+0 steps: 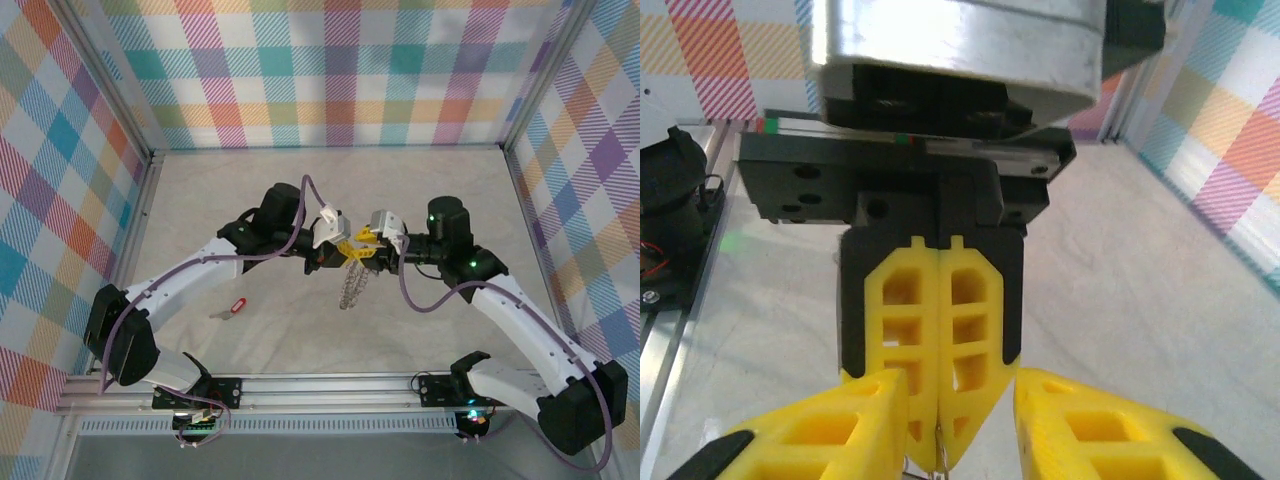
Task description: Put the keys on the keyring
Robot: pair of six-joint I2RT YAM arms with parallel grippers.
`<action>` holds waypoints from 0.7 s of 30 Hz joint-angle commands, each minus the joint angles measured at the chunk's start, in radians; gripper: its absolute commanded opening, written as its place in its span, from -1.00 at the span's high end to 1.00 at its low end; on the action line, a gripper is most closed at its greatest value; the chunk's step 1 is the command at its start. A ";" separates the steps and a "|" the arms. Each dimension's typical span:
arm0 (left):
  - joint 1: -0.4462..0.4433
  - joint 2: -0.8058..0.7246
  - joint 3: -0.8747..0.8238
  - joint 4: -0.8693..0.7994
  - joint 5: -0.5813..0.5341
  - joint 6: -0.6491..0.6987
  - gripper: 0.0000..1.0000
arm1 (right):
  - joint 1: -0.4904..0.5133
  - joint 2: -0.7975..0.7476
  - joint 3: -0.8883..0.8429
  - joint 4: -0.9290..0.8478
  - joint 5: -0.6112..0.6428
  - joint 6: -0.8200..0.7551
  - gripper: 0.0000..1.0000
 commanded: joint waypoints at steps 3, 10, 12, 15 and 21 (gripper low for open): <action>0.017 -0.070 -0.025 0.165 0.096 -0.056 1.00 | -0.008 -0.068 -0.086 0.192 -0.036 0.123 0.28; 0.028 -0.102 -0.048 0.162 0.109 -0.041 1.00 | -0.125 -0.134 -0.168 0.348 -0.175 0.257 0.14; 0.030 -0.107 -0.059 0.173 0.114 -0.039 1.00 | -0.158 -0.137 -0.190 0.407 -0.211 0.302 0.14; 0.033 -0.112 -0.072 0.192 0.121 -0.043 1.00 | -0.178 -0.126 -0.198 0.457 -0.275 0.330 0.17; 0.040 -0.109 -0.088 0.254 0.129 -0.083 1.00 | -0.176 -0.056 -0.127 0.352 -0.421 0.268 0.31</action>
